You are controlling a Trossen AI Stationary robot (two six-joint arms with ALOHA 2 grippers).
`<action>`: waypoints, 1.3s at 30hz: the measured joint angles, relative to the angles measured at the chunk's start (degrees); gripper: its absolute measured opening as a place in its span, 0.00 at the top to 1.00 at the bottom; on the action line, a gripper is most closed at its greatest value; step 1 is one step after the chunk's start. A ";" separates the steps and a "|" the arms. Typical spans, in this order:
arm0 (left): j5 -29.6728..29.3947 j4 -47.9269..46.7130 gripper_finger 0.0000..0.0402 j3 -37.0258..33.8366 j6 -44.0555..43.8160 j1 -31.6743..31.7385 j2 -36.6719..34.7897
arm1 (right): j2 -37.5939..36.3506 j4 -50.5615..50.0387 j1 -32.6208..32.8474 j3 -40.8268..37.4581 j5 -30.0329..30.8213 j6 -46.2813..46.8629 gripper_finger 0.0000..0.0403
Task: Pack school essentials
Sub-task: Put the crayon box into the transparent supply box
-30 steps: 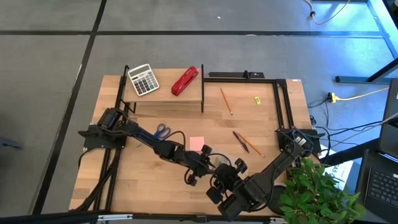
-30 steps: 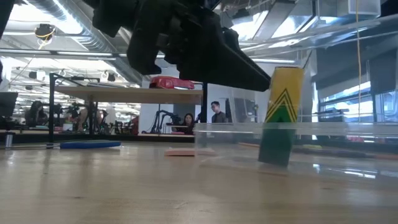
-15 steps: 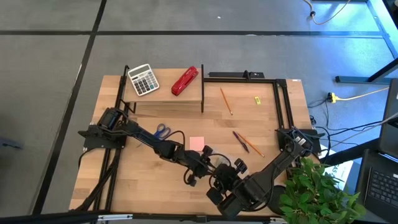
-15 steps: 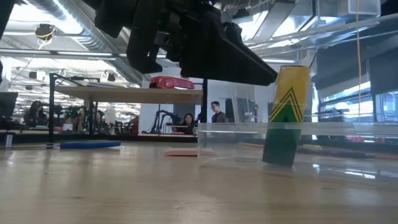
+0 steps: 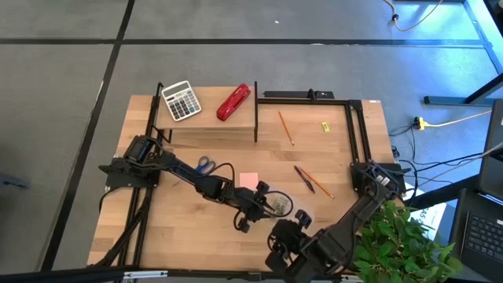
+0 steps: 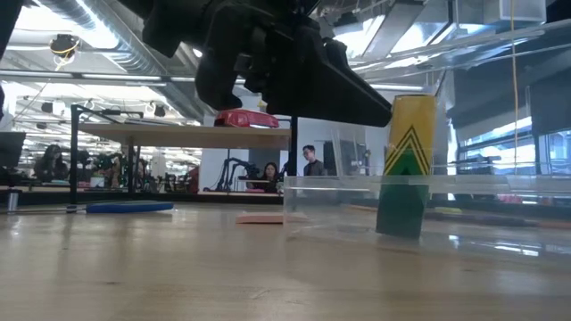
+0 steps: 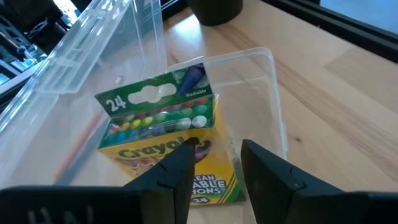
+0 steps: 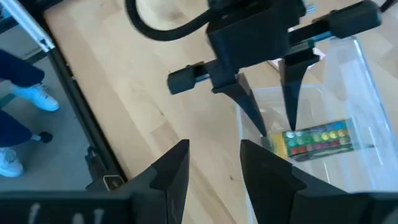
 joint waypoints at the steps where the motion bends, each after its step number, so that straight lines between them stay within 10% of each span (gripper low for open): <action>1: 0.01 0.00 0.69 0.00 -0.01 0.00 0.00 | 0.00 0.56 0.07 0.00 0.11 -0.68 0.64; 39: -0.16 -0.98 0.69 0.00 -0.09 0.02 0.00 | 0.26 3.47 -4.21 -15.69 -3.50 -15.50 0.64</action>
